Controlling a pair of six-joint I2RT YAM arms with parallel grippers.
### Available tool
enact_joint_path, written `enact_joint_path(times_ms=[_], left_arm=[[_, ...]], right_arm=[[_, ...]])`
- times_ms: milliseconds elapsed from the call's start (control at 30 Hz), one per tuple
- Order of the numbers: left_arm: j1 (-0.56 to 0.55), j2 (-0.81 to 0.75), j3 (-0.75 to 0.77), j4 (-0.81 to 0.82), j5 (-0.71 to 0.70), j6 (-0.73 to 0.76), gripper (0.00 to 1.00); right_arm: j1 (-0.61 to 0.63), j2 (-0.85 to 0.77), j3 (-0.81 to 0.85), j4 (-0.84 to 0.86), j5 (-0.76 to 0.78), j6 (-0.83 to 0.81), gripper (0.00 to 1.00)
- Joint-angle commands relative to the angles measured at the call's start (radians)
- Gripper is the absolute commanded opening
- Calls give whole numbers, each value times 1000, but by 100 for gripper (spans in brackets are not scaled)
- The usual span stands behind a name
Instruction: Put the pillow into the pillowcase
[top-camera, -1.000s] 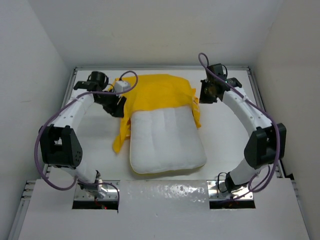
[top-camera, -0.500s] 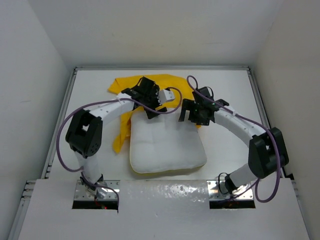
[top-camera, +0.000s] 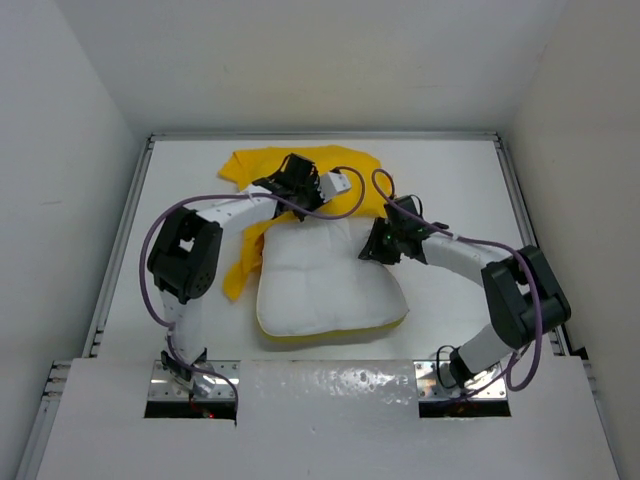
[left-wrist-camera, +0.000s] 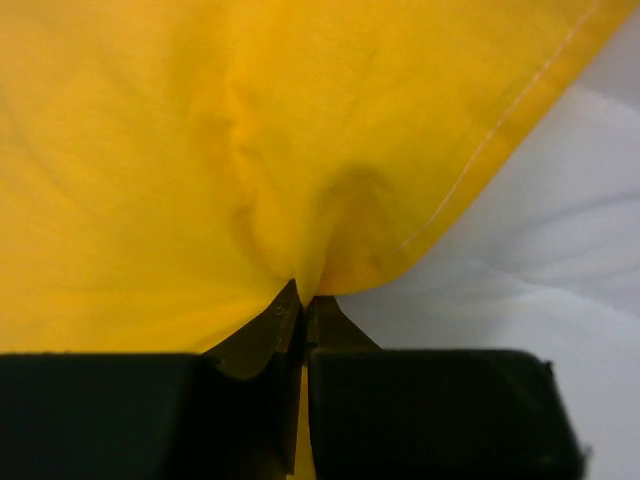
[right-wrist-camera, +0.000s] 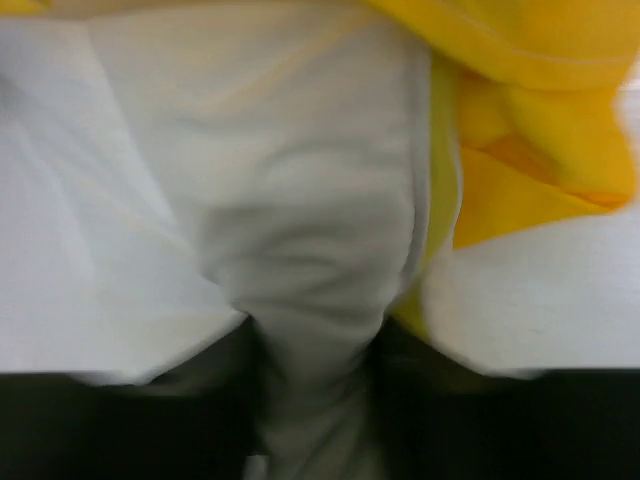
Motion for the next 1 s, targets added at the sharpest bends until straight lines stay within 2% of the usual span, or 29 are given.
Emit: enact_joint_path(times_ms=[0,33,67,233,267,367,433,567,633,700,733,767,800,867,900,967], left_arm=[[6,8,53,46,2,-30,0],[9,7,68,19,47,-35,0],[11,4,115,-11,78,-50,0],[17,-24,313,-313,332,-85,0],[19,-32,352,-352,365,-92,0],[15,-52,367,-491,456,-87,0],[12,-55,352,-524,526,-72,0],[-18,-64,346,-560,638,-81,0],[-47,-62,386,-628,731,15,0],[-54,-62,433,-776,842,90,0],[-55,-62,449,-888,865,180,0],[-54,-64,459,-937,879,227,0],[-54,-65,463,-982,888,278,0],[-48,-75,426,-998,864,309,0],[-40,-75,362,-992,840,324,0],[6,-84,268,-836,783,248,0]], right_arm=[[4,72,-15,128,-145,36,22],[4,77,-23,150,-160,51,5],[2,77,-26,183,-173,59,0],[2,-16,-3,300,-181,138,0],[2,-42,-4,373,-161,155,0],[4,-138,-17,554,-35,217,0],[5,-164,-17,722,42,241,0],[5,-139,3,945,108,292,0],[5,-136,20,954,151,300,0],[2,-148,-3,913,279,304,0],[1,-168,-21,862,341,318,0],[-4,-178,-68,850,437,339,0],[-13,-184,-95,849,465,378,0],[-13,-187,-128,799,511,418,0],[-13,-182,-132,749,552,480,0],[-13,-170,-132,617,580,522,0]])
